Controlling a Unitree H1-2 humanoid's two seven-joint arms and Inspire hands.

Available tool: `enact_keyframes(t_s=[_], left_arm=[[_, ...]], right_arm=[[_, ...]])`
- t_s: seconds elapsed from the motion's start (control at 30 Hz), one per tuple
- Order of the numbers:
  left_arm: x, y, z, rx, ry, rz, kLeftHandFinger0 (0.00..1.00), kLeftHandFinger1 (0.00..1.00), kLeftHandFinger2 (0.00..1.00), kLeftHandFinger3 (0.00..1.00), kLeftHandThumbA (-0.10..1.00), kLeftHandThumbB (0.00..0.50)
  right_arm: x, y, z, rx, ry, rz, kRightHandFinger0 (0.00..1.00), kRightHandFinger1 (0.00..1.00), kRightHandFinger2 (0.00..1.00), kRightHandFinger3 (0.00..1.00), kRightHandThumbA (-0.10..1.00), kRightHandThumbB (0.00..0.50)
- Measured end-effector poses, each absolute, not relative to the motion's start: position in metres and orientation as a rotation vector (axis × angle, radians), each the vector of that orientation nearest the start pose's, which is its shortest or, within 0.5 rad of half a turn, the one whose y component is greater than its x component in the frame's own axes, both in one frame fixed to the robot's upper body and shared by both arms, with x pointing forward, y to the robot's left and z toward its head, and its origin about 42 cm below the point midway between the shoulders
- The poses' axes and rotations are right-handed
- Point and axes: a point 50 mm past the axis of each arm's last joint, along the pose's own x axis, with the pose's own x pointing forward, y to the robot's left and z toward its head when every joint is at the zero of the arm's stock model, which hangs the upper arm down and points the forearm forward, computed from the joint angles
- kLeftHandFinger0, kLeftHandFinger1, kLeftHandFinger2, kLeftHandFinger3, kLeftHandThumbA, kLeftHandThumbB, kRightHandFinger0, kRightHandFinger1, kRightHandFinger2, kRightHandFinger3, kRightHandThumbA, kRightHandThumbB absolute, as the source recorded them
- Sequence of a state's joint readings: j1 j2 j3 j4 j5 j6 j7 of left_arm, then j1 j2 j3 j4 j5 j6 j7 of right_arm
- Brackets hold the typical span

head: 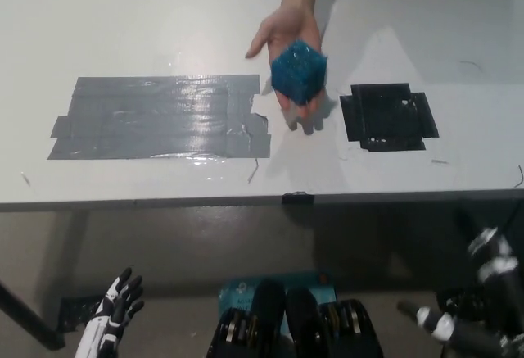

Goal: A person hands a rubik's cube to the robot and rhe robot picks it up with its right hand and places it on the black spot on the desk infron tof it

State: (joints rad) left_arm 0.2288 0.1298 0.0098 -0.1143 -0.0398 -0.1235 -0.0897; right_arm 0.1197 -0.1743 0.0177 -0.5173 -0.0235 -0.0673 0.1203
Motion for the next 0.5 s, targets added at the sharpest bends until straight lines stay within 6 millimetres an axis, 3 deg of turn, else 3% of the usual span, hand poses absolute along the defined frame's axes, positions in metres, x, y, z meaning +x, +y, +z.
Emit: enact_keyframes(t_s=[0.1, 0.27, 0.33, 0.4, 0.5], left_arm=[[0.209, 0.261, 0.085, 0.097, -0.015, -0.048, 1.0, 1.0, 1.0, 1.0, 0.9, 0.239], [0.212, 0.261, 0.086, 0.096, -0.02, -0.049, 1.0, 1.0, 1.0, 1.0, 0.91, 0.259], [0.213, 0.26, 0.087, 0.096, -0.021, -0.049, 1.0, 1.0, 1.0, 1.0, 0.91, 0.279], [0.215, 0.26, 0.088, 0.096, -0.025, -0.05, 1.0, 1.0, 1.0, 1.0, 0.91, 0.286], [0.217, 0.26, 0.089, 0.097, -0.031, -0.052, 1.0, 1.0, 1.0, 1.0, 0.89, 0.292]], right_arm=[[0.251, -0.243, 0.248, -0.277, -0.546, 0.185, 1.0, 1.0, 1.0, 1.0, 0.94, 0.432], [0.289, -0.24, 0.294, -0.363, -0.621, 0.24, 1.0, 1.0, 1.0, 1.0, 0.95, 0.375], [0.305, -0.237, 0.31, -0.406, -0.629, 0.271, 1.0, 1.0, 1.0, 1.0, 0.9, 0.384], [0.326, -0.235, 0.328, -0.46, -0.628, 0.308, 1.0, 1.0, 1.0, 1.0, 0.89, 0.425], [0.359, -0.229, 0.351, -0.532, -0.602, 0.359, 1.0, 1.0, 1.0, 1.0, 0.9, 0.427]])
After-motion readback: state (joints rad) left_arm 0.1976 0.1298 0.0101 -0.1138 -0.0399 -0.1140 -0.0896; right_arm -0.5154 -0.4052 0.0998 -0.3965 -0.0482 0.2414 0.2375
